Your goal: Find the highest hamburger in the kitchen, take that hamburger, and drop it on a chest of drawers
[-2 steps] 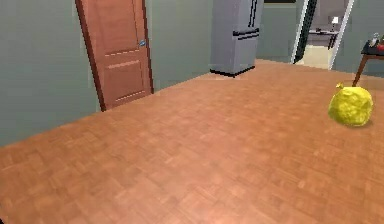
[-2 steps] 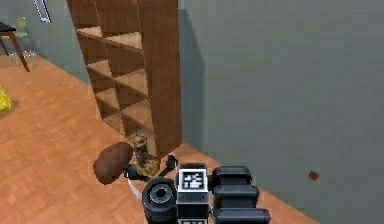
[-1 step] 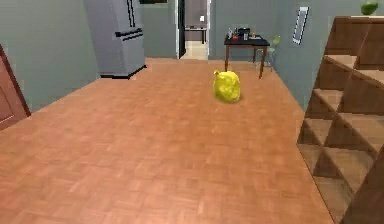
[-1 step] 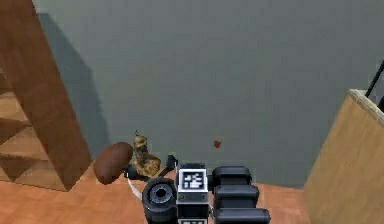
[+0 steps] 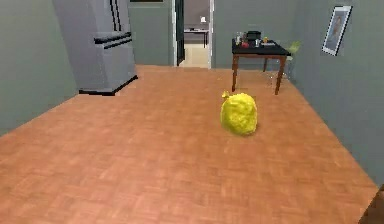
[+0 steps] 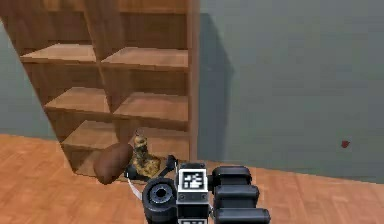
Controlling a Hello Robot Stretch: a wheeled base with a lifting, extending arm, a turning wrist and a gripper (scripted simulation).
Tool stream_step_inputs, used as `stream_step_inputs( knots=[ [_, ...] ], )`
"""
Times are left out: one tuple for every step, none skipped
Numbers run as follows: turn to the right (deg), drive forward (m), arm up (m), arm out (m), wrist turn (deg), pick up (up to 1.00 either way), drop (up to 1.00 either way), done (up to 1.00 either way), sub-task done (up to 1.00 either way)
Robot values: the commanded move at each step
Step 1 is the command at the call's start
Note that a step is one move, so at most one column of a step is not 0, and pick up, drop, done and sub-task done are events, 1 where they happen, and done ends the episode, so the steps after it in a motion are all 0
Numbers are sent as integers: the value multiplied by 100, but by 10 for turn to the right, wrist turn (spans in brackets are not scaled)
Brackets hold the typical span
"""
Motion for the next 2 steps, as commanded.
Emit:
stream_step_inputs(
  knots=[
    [0,100,0,0,0,0,0,0,0],
    [0,100,0,0,0,0,0,0,0]
  ],
)
